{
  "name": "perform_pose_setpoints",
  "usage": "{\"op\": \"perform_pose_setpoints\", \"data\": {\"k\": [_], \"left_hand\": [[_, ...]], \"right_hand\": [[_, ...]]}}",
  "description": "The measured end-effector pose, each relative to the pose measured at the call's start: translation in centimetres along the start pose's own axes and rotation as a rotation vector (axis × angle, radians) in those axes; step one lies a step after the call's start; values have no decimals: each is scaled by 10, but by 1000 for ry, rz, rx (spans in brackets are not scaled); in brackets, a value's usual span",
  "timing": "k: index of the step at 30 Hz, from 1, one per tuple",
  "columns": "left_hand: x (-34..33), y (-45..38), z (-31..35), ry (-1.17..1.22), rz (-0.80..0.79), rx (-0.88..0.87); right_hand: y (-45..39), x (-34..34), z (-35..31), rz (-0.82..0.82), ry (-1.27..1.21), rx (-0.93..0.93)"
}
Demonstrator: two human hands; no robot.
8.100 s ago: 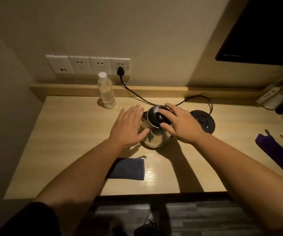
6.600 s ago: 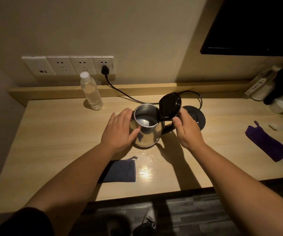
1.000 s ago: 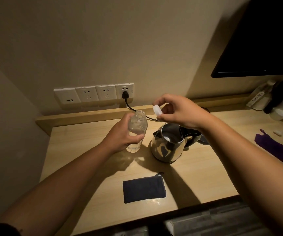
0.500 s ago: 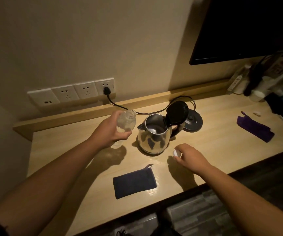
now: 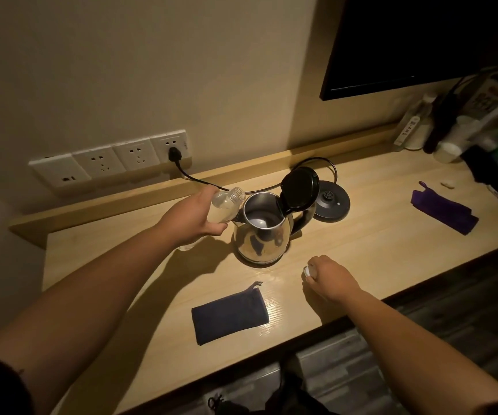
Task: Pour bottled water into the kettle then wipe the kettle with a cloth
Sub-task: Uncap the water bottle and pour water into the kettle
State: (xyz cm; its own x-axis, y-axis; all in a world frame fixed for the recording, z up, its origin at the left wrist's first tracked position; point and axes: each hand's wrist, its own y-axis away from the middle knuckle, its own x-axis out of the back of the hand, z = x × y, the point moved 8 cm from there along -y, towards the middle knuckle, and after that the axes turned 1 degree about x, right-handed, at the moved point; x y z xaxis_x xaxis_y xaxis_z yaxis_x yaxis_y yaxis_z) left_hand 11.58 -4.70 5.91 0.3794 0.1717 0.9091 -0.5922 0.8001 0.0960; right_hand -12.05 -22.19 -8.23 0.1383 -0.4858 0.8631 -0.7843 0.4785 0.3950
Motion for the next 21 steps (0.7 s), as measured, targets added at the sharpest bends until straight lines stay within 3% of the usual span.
{"op": "perform_pose_setpoints", "data": {"k": [21], "left_hand": [[-1, -28, 21, -278, -162, -32]], "right_hand": [[-14, 5, 13, 52, -30, -19]]}}
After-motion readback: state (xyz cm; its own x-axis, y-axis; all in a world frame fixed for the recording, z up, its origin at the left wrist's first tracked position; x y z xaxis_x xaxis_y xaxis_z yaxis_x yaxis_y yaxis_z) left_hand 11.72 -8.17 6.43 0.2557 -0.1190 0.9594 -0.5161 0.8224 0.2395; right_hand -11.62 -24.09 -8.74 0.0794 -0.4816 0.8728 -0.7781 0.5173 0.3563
